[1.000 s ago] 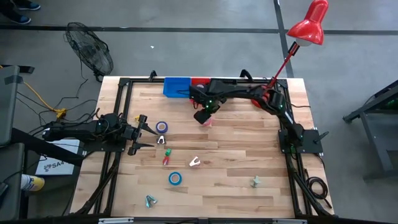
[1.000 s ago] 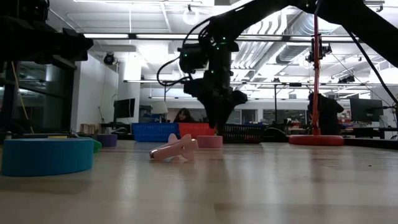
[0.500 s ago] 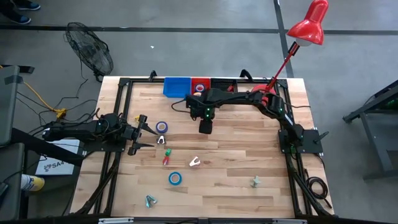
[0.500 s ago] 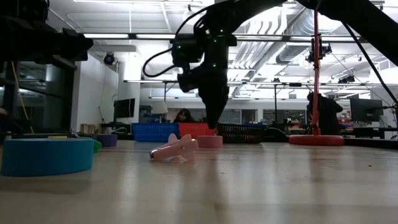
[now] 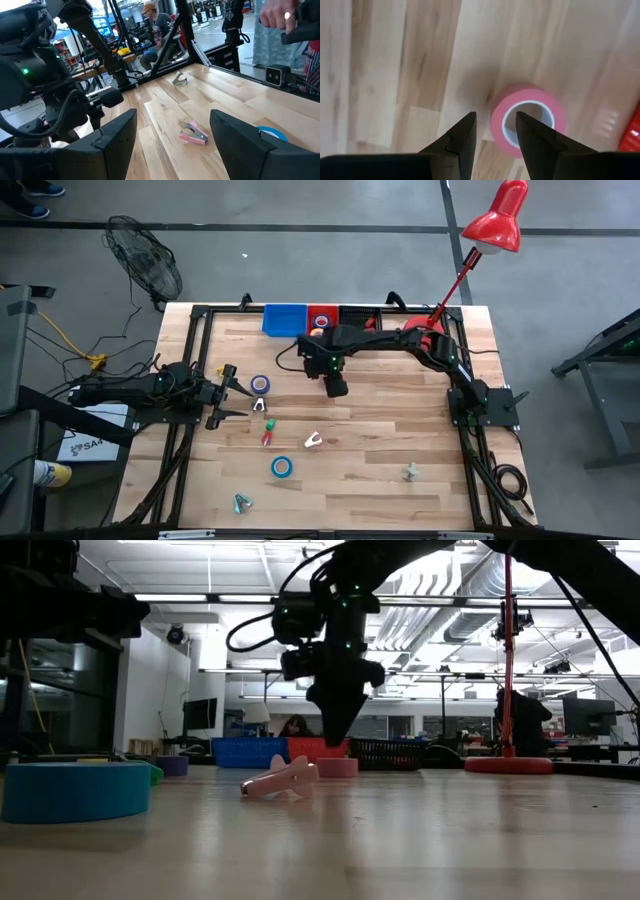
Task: Pick and place Stapler, Stapler remover, tape
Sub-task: Put the pink tape into the red basket
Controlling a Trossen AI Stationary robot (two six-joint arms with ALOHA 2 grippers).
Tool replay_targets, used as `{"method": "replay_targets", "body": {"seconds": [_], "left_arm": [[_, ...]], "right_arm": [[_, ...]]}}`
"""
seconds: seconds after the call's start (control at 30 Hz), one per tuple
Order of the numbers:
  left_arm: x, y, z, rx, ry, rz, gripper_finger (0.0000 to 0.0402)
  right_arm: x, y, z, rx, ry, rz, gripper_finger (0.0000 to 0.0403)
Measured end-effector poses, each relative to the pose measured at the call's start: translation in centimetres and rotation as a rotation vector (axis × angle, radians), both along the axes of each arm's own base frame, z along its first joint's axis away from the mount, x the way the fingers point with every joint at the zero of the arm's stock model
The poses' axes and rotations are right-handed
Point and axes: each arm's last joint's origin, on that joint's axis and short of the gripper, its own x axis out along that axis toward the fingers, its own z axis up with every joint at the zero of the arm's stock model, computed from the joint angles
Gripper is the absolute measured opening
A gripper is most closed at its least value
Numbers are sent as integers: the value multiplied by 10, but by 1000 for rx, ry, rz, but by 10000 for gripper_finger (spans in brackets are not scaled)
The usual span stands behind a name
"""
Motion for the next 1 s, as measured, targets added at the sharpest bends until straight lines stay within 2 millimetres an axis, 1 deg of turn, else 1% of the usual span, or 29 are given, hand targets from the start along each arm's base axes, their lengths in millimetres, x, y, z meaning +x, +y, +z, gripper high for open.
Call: {"method": "replay_targets", "body": {"seconds": [0.13, 0.23, 0.3, 0.5, 0.63, 0.9, 1.0], "left_arm": [[0, 0, 0, 0, 0, 0, 247], [0, 0, 0, 0, 0, 0, 247], [0, 0, 0, 0, 0, 1, 247], [0, 0, 0, 0, 0, 1, 247], [0, 0, 0, 0, 0, 2, 247], [0, 0, 0, 0, 0, 2, 247], [0, 0, 0, 0, 0, 3, 247]], "right_arm": [[-4, 1, -14, -7, 20, 5, 129], [-2, 2, -20, -54, 7, 1, 129], [-3, 2, -20, -73, 11, -1, 129], [-1, 2, -20, -57, -4, -9, 126], [-1, 3, -20, -25, -14, -5, 110], [-1, 2, -20, -30, -15, -6, 66], [-2, 2, -26, -29, -24, -18, 59]]}}
